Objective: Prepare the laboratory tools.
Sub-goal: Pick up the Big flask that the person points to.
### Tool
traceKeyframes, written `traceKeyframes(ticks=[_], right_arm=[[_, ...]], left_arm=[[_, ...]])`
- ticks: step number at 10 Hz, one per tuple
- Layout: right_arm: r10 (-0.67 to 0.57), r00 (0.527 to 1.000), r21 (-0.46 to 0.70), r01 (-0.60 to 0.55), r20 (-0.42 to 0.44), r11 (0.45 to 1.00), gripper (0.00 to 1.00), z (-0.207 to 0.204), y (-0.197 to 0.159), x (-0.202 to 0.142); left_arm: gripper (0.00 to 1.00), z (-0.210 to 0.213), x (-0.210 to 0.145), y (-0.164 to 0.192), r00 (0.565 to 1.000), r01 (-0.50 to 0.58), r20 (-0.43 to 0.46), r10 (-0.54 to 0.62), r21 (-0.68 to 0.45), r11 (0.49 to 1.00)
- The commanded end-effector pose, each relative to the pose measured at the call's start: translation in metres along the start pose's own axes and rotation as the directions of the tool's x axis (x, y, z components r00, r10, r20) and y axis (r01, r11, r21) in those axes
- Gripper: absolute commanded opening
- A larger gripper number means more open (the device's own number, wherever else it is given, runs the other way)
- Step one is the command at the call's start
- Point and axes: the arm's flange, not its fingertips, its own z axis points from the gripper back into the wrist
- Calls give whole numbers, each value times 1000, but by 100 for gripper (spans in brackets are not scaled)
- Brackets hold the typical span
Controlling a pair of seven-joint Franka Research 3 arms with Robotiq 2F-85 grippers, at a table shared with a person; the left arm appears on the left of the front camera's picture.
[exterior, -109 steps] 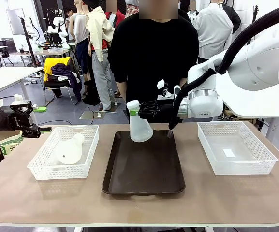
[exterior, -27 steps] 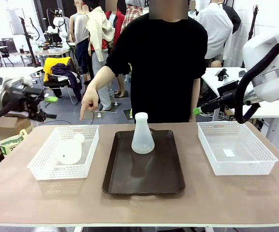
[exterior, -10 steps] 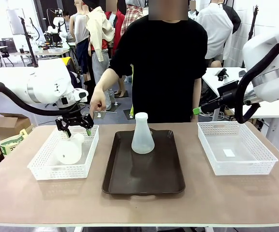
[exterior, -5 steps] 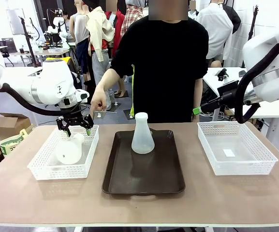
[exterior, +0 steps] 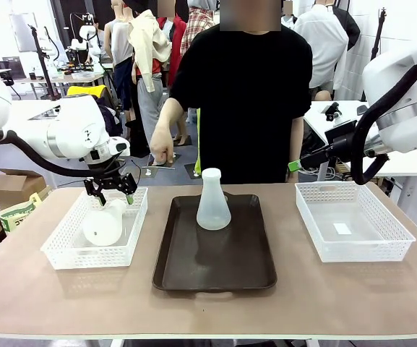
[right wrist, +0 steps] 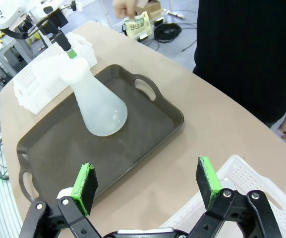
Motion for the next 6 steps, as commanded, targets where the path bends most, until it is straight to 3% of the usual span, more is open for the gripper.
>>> traceKeyframes(ticks=[1, 3, 4, 6], right_arm=[[1, 1000, -1, -1, -2, 1000, 100, 1, 0, -1], [1, 1000, -1, -1, -2, 1000, 100, 1, 0, -1], [1, 1000, -1, -1, -2, 1000, 100, 1, 0, -1], [1, 1000, -1, -1, -2, 1000, 100, 1, 0, -1]], left_arm=[[100, -3, 6, 1, 999, 26, -33, -27, -24, 999], [100, -7, 5, -2, 998, 31, -46, -32, -11, 999], [93, -9, 4, -3, 998, 48, -51, -48, -5, 999], [54, -9, 4, -3, 998, 40, -53, -41, -4, 999]])
